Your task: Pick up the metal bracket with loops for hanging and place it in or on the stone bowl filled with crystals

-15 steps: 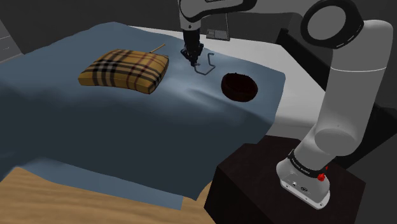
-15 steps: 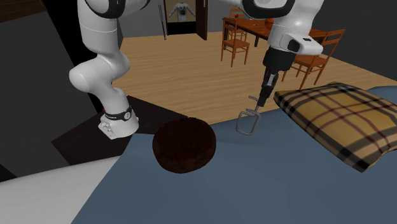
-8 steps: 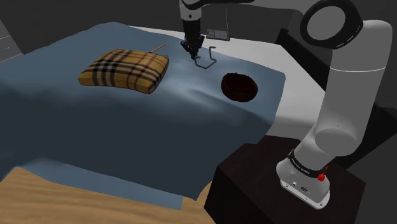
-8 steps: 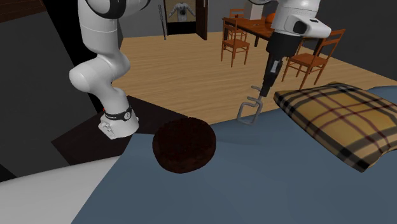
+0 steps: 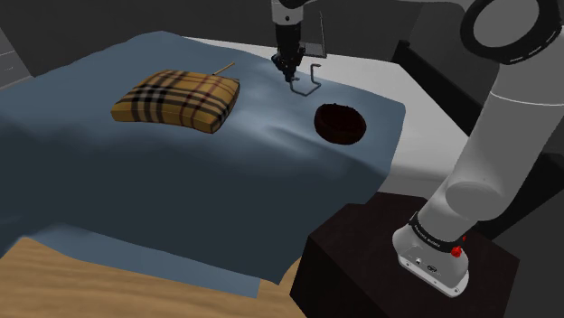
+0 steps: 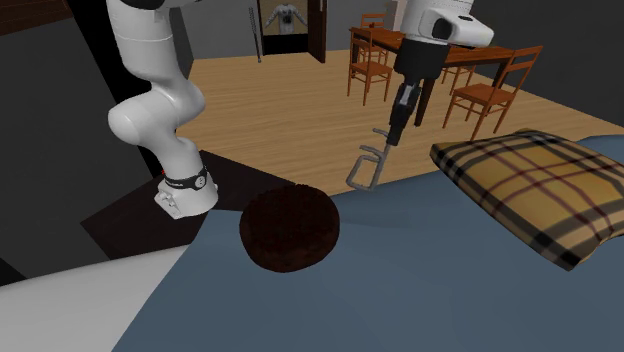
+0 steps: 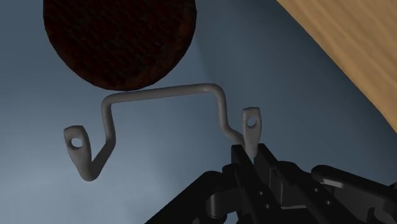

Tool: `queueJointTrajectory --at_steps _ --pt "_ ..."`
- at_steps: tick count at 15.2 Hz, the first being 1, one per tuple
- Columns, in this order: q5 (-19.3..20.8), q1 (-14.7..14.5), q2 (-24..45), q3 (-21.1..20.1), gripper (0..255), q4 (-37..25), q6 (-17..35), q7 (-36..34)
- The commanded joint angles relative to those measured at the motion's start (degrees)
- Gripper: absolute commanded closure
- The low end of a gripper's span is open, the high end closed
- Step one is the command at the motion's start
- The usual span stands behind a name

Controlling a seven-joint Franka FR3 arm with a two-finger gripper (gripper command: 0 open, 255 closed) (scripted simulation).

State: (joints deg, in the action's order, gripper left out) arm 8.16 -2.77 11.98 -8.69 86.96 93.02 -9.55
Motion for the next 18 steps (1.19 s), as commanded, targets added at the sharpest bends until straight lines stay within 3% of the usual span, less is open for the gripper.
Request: queueJointTrajectory --at_steps 1,11,18 --pt "-0.7 1.3 -5.3 0.5 255 7.0 1.9 1.6" --pt "-1.8 5.1 -26.6 5.0 255 31.4 6.1 9.8" --pt "-1.6 5.1 -26.1 5.1 255 36.3 11.5 9.2"
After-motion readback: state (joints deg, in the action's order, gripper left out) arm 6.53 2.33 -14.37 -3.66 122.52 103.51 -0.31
